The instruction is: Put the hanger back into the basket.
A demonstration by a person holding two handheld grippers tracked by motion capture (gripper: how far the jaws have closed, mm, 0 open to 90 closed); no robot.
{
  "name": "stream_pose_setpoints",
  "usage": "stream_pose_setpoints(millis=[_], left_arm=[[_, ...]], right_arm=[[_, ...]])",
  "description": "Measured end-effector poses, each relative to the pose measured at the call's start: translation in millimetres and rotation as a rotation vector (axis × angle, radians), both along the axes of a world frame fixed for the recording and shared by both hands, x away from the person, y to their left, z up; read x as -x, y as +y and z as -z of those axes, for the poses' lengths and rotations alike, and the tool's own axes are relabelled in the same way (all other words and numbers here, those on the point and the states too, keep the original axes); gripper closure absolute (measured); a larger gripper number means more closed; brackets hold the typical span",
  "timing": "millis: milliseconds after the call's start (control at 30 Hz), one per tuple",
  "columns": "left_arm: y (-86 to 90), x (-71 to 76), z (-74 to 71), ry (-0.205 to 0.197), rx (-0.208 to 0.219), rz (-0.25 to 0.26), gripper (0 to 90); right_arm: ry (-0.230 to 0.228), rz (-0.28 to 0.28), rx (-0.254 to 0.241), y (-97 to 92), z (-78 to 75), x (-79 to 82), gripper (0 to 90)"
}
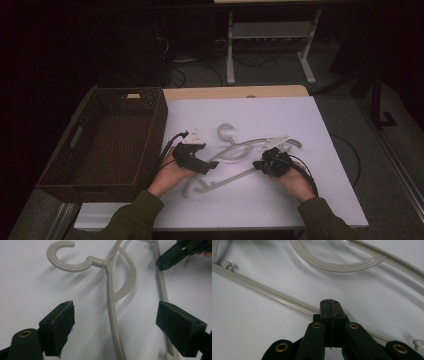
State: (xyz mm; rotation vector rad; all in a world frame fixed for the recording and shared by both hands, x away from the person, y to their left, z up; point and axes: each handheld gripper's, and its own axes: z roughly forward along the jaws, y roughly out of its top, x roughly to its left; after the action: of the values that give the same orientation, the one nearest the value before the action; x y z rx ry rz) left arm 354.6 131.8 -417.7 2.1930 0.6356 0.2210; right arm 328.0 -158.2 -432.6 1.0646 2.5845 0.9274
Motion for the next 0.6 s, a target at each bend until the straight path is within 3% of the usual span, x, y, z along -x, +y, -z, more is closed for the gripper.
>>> stream_pose_setpoints(millis=[200, 367, 400, 600], left_arm=[[-10.9, -9.6, 10.3, 0.019, -0.076, 0.029, 26.4], [-17.4, -14.4, 11.9, 0.01, -0.101, 0.023, 32.4], [-19.7, -15.7, 12.9, 0.015, -0.103, 0.023, 38.3], [-28.5, -19.5, 18.4, 0.037, -0.145, 0.028, 46.3]], right_arm=[[0.0, -0.003, -0.004, -0.7, 0.8, -0.9, 89.6], [0.0, -0.003, -0.004, -0.7, 0.6, -0.9, 89.5], [0.0, -0.003, -0.005, -0.7, 0.7, -0.9, 89.5], [0.0, -0.003, -0.004, -0.6, 0.5, -0.7, 89.6]])
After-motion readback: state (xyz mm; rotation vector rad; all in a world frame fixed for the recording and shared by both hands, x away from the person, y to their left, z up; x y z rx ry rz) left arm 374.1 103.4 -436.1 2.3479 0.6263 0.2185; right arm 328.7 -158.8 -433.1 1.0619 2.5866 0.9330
